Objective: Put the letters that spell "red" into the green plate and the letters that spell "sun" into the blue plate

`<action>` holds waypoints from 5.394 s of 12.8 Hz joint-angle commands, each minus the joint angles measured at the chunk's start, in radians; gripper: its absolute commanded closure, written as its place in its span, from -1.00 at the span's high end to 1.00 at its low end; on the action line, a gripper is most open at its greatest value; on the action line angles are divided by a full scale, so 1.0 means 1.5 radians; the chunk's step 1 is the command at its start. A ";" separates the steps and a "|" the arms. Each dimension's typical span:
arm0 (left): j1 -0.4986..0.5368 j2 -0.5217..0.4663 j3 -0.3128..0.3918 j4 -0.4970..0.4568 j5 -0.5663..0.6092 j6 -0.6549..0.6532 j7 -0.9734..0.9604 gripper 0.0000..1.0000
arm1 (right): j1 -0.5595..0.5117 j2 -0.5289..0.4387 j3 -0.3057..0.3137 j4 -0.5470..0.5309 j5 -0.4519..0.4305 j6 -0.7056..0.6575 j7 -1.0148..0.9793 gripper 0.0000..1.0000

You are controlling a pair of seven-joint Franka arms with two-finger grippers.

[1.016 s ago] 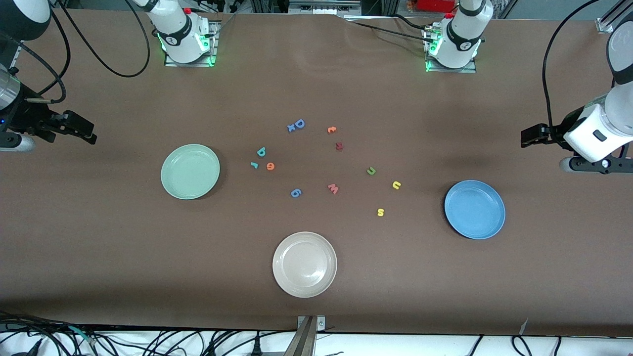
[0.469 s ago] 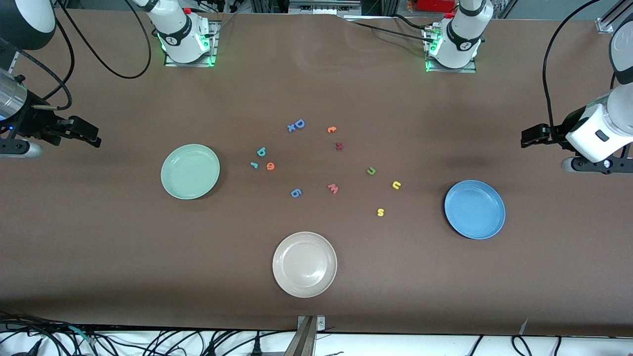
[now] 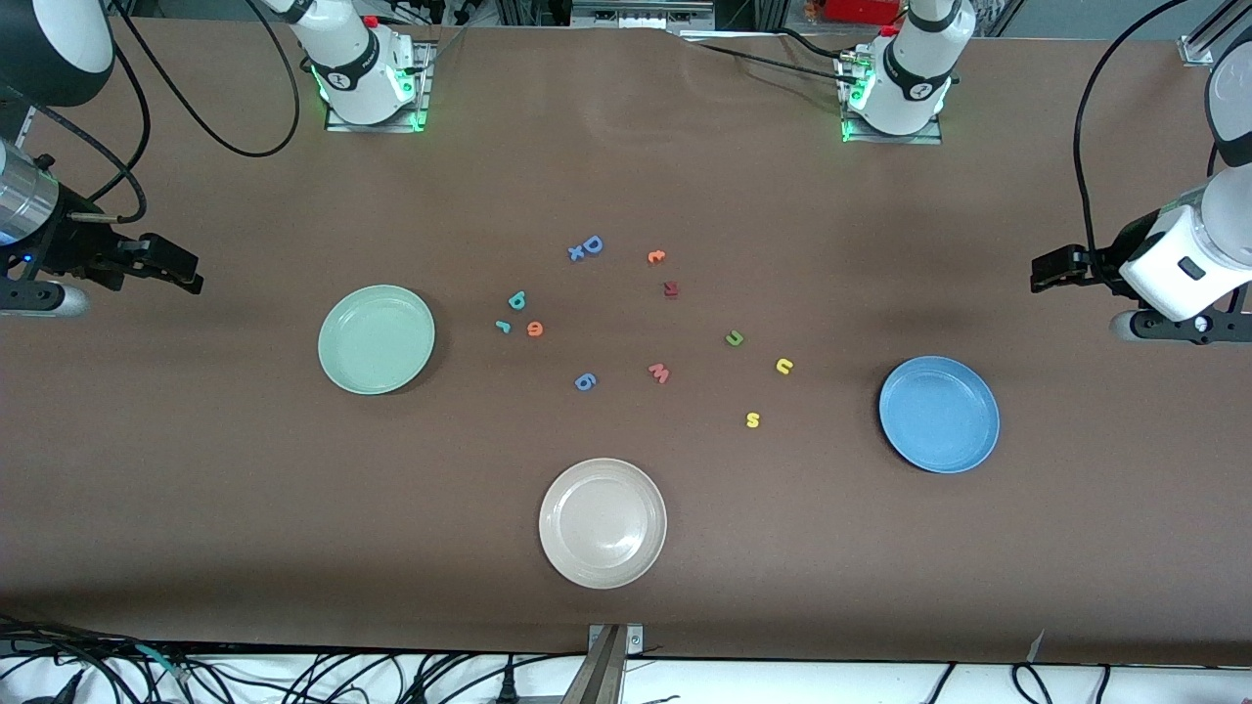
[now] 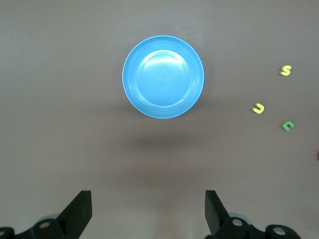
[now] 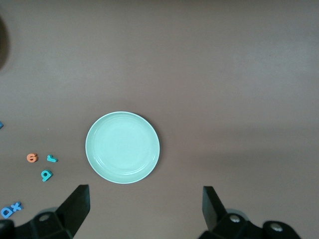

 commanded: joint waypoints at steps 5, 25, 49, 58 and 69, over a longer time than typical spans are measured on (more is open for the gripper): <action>0.005 0.010 0.002 0.020 -0.018 -0.003 0.021 1.00 | -0.006 0.007 0.003 0.016 0.003 -0.010 -0.006 1.00; 0.005 0.010 0.002 0.020 -0.018 -0.003 0.021 1.00 | 0.017 0.022 0.006 0.003 0.003 -0.044 -0.007 1.00; 0.004 0.010 0.001 0.020 -0.020 0.001 0.020 1.00 | 0.016 0.022 0.005 0.004 0.003 -0.050 -0.008 1.00; -0.015 0.120 -0.003 0.019 -0.073 0.056 0.012 1.00 | 0.049 0.040 0.007 0.000 0.004 -0.046 0.004 1.00; -0.231 0.310 -0.007 -0.101 -0.156 0.469 -0.197 1.00 | 0.117 0.069 0.100 -0.316 0.005 0.351 0.218 0.99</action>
